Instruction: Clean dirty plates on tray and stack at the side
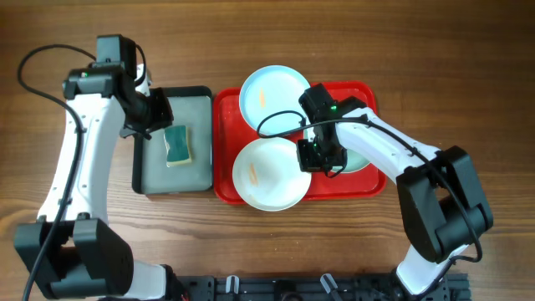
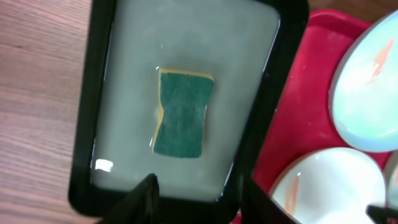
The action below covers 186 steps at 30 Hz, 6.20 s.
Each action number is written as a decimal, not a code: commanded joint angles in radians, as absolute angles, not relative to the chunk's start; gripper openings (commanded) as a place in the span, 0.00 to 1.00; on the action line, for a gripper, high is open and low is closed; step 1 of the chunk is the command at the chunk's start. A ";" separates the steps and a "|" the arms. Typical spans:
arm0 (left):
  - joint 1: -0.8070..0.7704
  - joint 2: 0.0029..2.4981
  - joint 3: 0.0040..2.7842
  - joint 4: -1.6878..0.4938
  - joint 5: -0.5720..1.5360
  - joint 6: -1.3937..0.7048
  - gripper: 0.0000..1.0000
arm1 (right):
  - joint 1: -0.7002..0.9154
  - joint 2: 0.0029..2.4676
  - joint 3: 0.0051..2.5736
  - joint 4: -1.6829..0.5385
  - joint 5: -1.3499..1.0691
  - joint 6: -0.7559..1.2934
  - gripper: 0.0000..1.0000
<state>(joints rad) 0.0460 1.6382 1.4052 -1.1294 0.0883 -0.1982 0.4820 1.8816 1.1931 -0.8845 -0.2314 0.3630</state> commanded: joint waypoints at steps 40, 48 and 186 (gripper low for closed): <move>0.040 1.720 0.983 -0.612 0.075 -0.120 0.31 | 0.485 1.889 1.193 -0.850 -0.218 0.369 0.05; 0.034 1.767 0.983 -0.613 0.063 -0.120 0.22 | 0.485 1.889 1.193 -0.850 -0.218 0.369 0.05; -0.476 1.915 1.106 -0.815 0.170 -0.506 0.04 | 0.487 1.889 1.183 -0.860 -0.263 0.497 0.04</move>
<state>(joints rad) -0.4648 1.8553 1.1507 -0.8131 0.1635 -0.4847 0.4820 1.8816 1.1866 -0.8558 -0.2615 0.4828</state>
